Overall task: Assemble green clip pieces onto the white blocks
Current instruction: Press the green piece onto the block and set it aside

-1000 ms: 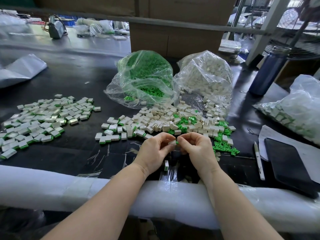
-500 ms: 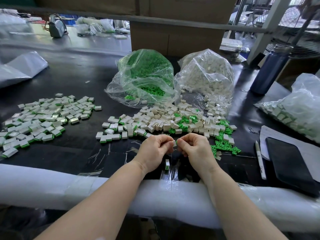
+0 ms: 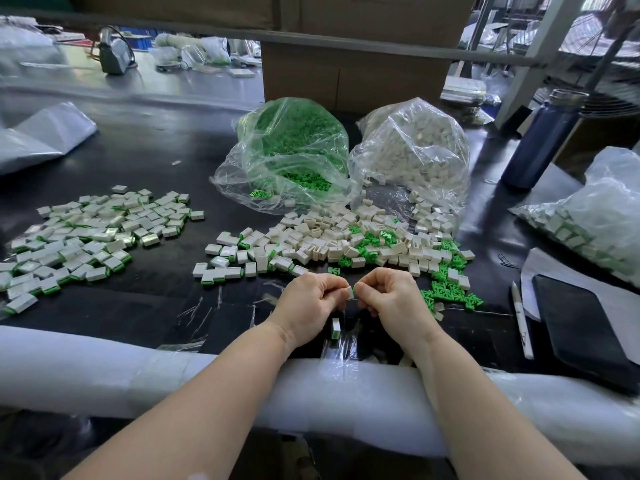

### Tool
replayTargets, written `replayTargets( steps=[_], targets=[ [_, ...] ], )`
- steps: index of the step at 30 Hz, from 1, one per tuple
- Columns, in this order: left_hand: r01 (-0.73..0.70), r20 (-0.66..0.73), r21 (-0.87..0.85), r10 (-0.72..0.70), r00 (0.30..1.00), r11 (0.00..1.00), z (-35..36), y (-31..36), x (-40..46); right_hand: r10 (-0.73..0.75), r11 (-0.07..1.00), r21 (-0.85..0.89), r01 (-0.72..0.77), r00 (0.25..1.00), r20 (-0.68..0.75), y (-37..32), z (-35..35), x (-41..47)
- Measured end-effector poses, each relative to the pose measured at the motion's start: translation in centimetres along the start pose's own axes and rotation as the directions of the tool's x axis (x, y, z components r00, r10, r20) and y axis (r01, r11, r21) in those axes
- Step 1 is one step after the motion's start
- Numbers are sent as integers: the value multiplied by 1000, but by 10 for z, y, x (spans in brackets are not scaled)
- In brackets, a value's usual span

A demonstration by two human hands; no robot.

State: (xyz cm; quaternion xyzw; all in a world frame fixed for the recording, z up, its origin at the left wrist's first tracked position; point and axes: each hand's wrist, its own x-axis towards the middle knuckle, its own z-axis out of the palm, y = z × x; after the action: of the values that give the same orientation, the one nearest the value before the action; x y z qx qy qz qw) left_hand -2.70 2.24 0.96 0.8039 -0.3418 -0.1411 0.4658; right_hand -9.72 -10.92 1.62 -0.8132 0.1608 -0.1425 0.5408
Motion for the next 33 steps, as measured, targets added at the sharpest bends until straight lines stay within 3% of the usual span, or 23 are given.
replayTargets(
  steps=[22,27,33],
  targets=[
    [-69,-24,140,74,997,988,2,4,-2,-34,999,-4,34,998,45,1,-2,-2],
    [-31,-63,94,37,997,995,5,3,-1,-60,998,-10,60,998,-29,4,3,-1],
    [-73,-79,57,77,994,996,8,1,1,-53,988,138,67,993,-101,4,3,0]
  ],
)
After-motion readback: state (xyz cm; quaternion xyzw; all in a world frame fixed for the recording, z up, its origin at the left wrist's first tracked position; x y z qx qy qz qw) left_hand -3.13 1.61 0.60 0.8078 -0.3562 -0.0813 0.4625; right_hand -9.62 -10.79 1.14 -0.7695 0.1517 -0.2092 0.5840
